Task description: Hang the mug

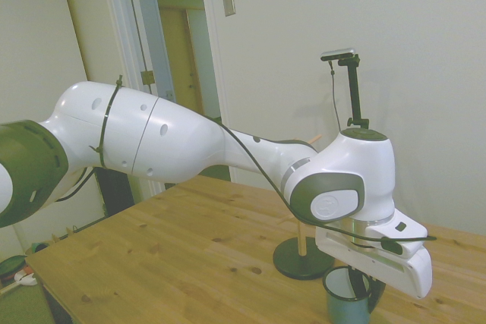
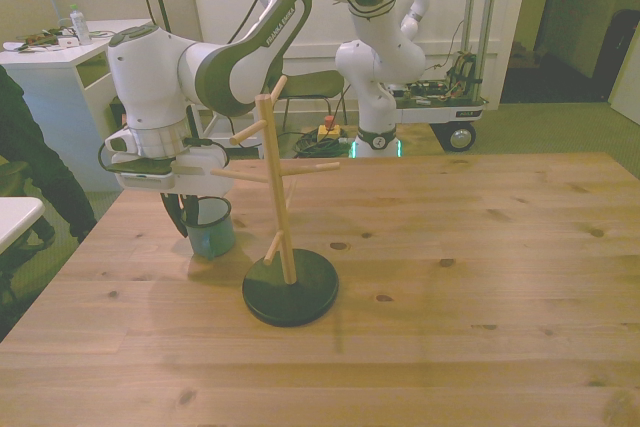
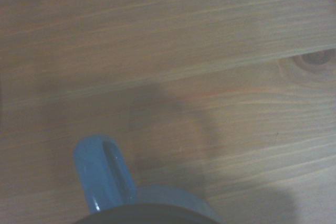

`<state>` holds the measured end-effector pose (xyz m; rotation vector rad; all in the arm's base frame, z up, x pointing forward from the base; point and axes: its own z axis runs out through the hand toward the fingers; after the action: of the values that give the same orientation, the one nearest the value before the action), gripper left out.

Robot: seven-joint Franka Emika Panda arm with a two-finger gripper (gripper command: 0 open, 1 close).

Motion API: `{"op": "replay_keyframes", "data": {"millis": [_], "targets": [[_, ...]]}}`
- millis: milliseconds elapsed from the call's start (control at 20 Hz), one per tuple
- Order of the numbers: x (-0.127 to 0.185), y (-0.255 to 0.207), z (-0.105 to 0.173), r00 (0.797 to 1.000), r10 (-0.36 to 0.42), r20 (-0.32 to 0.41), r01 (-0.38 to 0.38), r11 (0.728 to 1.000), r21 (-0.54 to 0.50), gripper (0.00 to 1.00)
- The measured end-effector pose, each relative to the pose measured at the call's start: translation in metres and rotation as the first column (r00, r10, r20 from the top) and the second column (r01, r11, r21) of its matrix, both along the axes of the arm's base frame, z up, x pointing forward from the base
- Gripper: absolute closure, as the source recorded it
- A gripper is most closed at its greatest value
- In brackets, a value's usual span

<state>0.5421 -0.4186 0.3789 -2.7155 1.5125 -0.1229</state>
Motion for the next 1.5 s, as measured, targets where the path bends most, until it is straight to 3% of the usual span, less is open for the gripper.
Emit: {"op": "replay_keyframes", "data": {"millis": [350,700,850,1500], "targets": [[-0.002,0.003,0.009,1.000,0.012,0.012,-0.012,0.999,-0.032,1.00],[-0.021,0.028,0.103,0.993,0.062,0.105,-0.051,0.993,-0.105,1.00],[-0.030,0.040,0.128,0.988,0.074,0.137,-0.058,0.992,-0.111,1.00],[-0.038,0.041,0.164,0.981,0.068,0.179,-0.047,0.992,-0.119,1.00]]}}
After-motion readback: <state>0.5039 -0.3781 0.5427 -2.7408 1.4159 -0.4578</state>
